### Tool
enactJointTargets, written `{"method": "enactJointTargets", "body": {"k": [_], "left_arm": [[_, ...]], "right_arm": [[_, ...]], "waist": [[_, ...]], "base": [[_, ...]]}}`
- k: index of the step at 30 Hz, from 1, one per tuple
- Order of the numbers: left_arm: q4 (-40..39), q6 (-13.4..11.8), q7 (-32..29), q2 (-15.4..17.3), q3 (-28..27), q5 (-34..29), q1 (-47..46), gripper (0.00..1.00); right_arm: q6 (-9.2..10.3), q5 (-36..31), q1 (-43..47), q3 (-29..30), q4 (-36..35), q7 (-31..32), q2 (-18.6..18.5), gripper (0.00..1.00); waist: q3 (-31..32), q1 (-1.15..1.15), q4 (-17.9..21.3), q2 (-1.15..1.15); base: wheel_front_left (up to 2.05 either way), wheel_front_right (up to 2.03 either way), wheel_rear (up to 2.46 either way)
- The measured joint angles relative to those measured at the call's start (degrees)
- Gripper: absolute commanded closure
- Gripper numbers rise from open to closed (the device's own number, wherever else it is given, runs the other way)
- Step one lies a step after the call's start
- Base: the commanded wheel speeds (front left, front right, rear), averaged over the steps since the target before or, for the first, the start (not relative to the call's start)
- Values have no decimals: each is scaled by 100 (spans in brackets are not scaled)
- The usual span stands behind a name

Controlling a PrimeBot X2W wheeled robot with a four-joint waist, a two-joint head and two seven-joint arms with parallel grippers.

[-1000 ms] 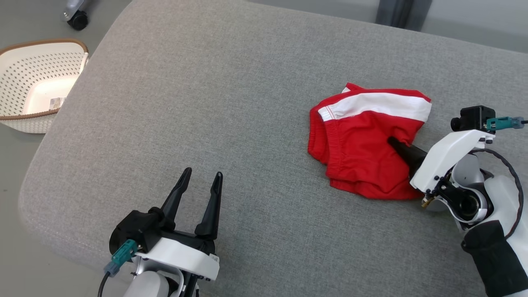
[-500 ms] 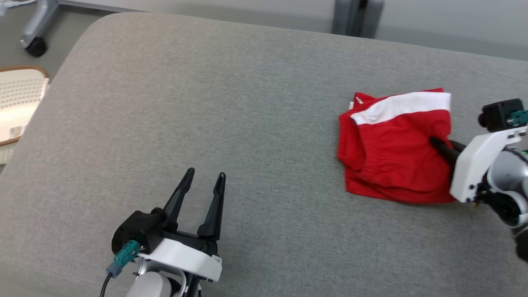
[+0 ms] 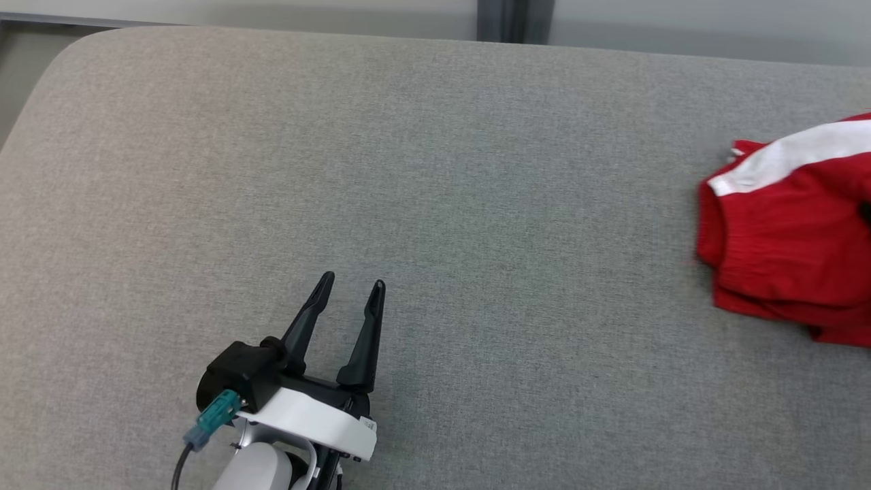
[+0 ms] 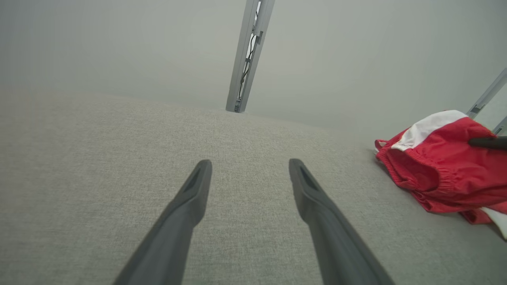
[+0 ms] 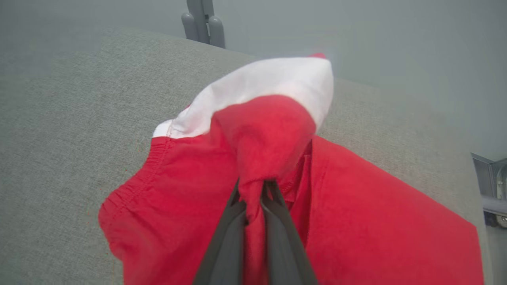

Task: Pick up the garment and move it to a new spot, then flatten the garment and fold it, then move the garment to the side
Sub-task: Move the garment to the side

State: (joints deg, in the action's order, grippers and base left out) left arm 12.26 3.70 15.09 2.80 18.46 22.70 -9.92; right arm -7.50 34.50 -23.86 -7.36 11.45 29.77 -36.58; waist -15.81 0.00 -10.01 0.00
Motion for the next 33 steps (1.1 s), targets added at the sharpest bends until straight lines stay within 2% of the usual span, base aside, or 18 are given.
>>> {"method": "enactJointTargets", "body": {"k": [4, 7, 10, 15, 21, 30, 33], "left_arm": [[54, 1, 0, 0, -42, 310, 0, 0], [85, 3, 0, 1, -55, 279, -10, 0], [105, 27, 0, -2, -36, 235, -51, 0], [105, 63, -1, -1, -16, 210, -88, 0], [112, 116, -1, -1, -36, 174, -115, 0], [120, 155, 0, 2, -82, 96, -182, 0], [131, 178, -1, 1, -120, 87, -182, 0]], "right_arm": [[0, -194, 400, 732, -485, 214, -36, 100], [0, -516, 706, 1173, -869, 368, -157, 100], [0, -702, 956, 1625, -1150, 541, -71, 100], [0, -1277, 1276, 2039, -1389, 628, -93, 100], [0, -1990, 1393, 2182, -1266, 491, -56, 100], [-1, -3187, 1310, 2379, -579, 244, -79, 100], [-1, -3362, 1236, 2508, -422, 201, 35, 100]], "waist": [[-8, 0, 73, 0], [-35, 0, 112, 0], [-66, 0, 143, 0], [-148, 0, 161, 0], [-277, 0, 155, 0], [-508, 0, 63, 0], [-580, 0, 28, 0]], "base": [[0, 0, 0], [0, 0, 0], [0, 0, 0], [0, 0, 0], [0, 0, 0], [0, 0, 0], [0, 0, 0]]}}
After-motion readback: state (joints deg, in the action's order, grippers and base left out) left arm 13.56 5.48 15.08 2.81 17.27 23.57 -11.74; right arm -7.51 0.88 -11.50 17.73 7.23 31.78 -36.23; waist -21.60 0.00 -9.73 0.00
